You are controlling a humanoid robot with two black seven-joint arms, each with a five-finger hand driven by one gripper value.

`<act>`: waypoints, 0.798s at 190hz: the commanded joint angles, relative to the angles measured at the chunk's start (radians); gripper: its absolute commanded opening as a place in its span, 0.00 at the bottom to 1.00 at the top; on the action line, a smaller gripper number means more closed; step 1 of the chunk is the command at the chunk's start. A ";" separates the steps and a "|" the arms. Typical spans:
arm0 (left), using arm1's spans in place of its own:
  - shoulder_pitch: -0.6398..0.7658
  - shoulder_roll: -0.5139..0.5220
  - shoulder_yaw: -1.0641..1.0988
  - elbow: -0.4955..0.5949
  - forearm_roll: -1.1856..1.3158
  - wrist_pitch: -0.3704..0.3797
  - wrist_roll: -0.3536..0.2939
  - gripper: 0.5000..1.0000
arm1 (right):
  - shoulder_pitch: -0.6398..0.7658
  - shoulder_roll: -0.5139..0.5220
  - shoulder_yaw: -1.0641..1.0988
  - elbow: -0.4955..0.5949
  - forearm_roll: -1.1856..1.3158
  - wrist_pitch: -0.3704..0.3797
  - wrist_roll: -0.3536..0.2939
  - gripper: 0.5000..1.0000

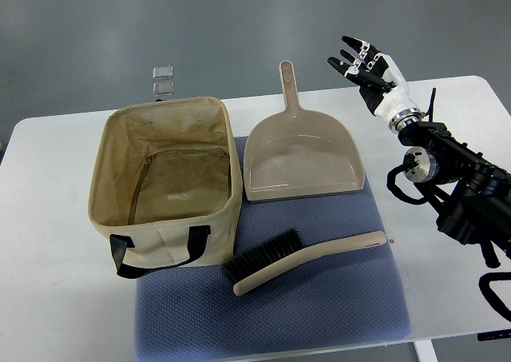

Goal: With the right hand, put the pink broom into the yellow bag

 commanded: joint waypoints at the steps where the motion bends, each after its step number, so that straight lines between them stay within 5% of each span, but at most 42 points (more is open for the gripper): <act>1: 0.000 0.000 0.000 -0.001 0.000 0.000 0.000 1.00 | -0.003 -0.001 -0.004 0.000 -0.001 -0.009 0.003 0.86; 72: 0.000 0.000 0.000 0.001 0.000 0.000 0.000 1.00 | 0.017 -0.039 -0.085 0.041 -0.067 -0.017 0.001 0.86; 152: 0.000 0.000 0.000 0.001 0.000 0.000 0.000 1.00 | 0.132 -0.278 -0.498 0.272 -0.249 -0.071 -0.008 0.86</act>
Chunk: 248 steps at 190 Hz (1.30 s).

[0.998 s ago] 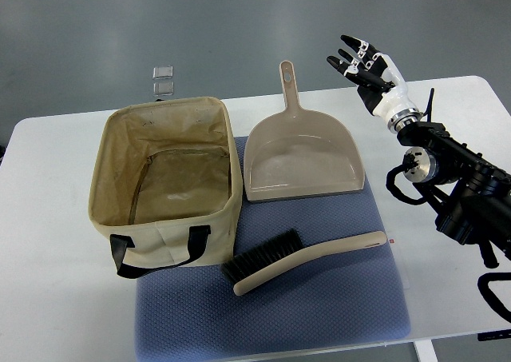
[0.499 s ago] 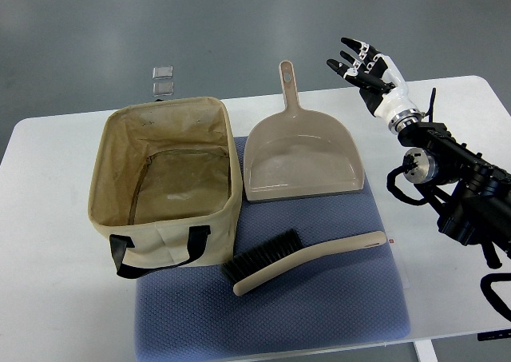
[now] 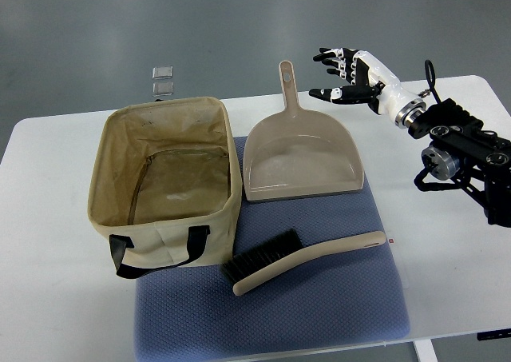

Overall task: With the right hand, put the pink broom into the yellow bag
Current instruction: 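Reach the right hand down toward the beige brush handle, then close the right hand around the brush handle near its end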

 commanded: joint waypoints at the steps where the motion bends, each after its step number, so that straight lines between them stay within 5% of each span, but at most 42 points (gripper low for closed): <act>1: 0.000 0.000 0.000 -0.001 0.000 0.000 0.000 1.00 | 0.032 -0.055 -0.103 0.059 -0.055 0.002 -0.003 0.86; 71: 0.000 0.000 0.000 -0.001 0.000 0.000 0.000 1.00 | 0.131 -0.240 -0.396 0.298 -0.335 0.017 -0.003 0.86; 137: 0.000 0.000 0.000 -0.001 0.000 0.000 0.000 1.00 | 0.130 -0.414 -0.414 0.492 -0.671 0.103 0.005 0.86; 248: 0.000 0.000 0.000 -0.001 0.000 0.000 0.000 1.00 | 0.070 -0.358 -0.476 0.541 -0.799 0.042 -0.021 0.86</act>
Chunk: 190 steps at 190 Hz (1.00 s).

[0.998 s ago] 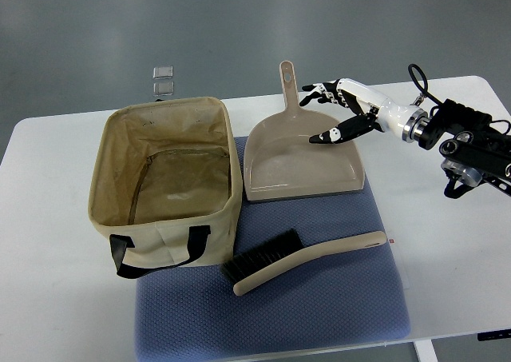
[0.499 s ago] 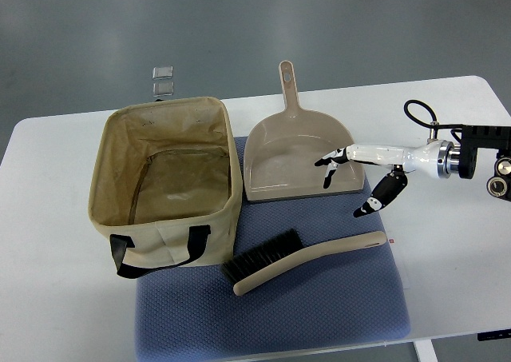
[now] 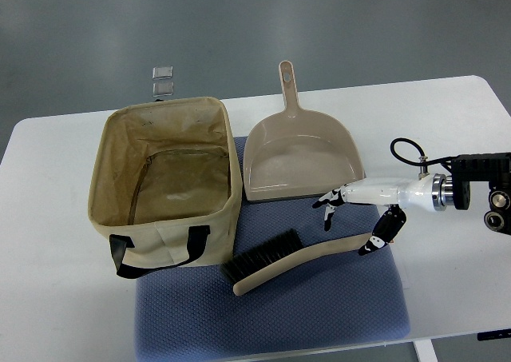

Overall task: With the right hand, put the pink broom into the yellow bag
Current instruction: 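Close the right hand around the brush handle near its end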

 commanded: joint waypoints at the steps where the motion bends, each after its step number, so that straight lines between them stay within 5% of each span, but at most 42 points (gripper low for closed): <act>1: 0.000 0.000 0.000 0.000 0.000 0.000 0.000 1.00 | -0.016 0.021 0.001 0.001 -0.008 -0.013 -0.024 0.86; 111: 0.000 0.000 0.000 0.000 0.000 0.000 0.000 1.00 | -0.053 0.033 0.001 -0.012 -0.065 -0.080 -0.090 0.77; 190: 0.000 0.000 0.000 0.000 0.000 0.000 -0.001 1.00 | -0.056 0.036 0.001 -0.012 -0.081 -0.080 -0.084 0.40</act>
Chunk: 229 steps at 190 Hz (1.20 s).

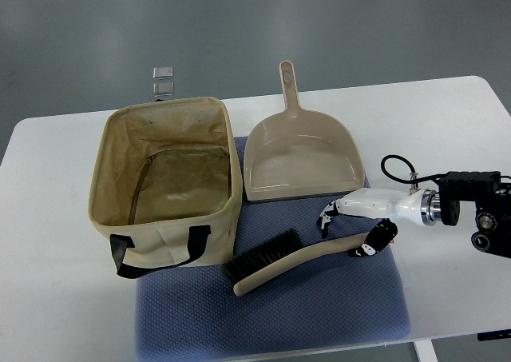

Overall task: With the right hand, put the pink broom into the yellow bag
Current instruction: 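Close the right hand around the brush handle near its end, then lift the brush with the right hand over the dustpan toward the bag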

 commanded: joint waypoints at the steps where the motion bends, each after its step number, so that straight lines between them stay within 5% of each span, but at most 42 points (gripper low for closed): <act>1: 0.000 0.000 0.000 0.000 0.000 0.000 -0.002 1.00 | -0.001 0.002 0.000 -0.001 -0.013 -0.001 0.003 0.40; 49: 0.000 0.000 0.000 0.000 0.000 0.000 0.000 1.00 | -0.006 0.008 -0.002 0.001 -0.035 -0.001 0.009 0.00; 111: 0.000 0.000 0.000 0.000 0.000 0.000 0.000 1.00 | -0.014 0.008 0.001 0.001 -0.055 -0.008 0.018 0.00; 229: 0.000 0.000 0.000 0.000 0.000 0.000 0.000 1.00 | 0.002 -0.124 0.143 0.019 0.065 0.053 0.173 0.00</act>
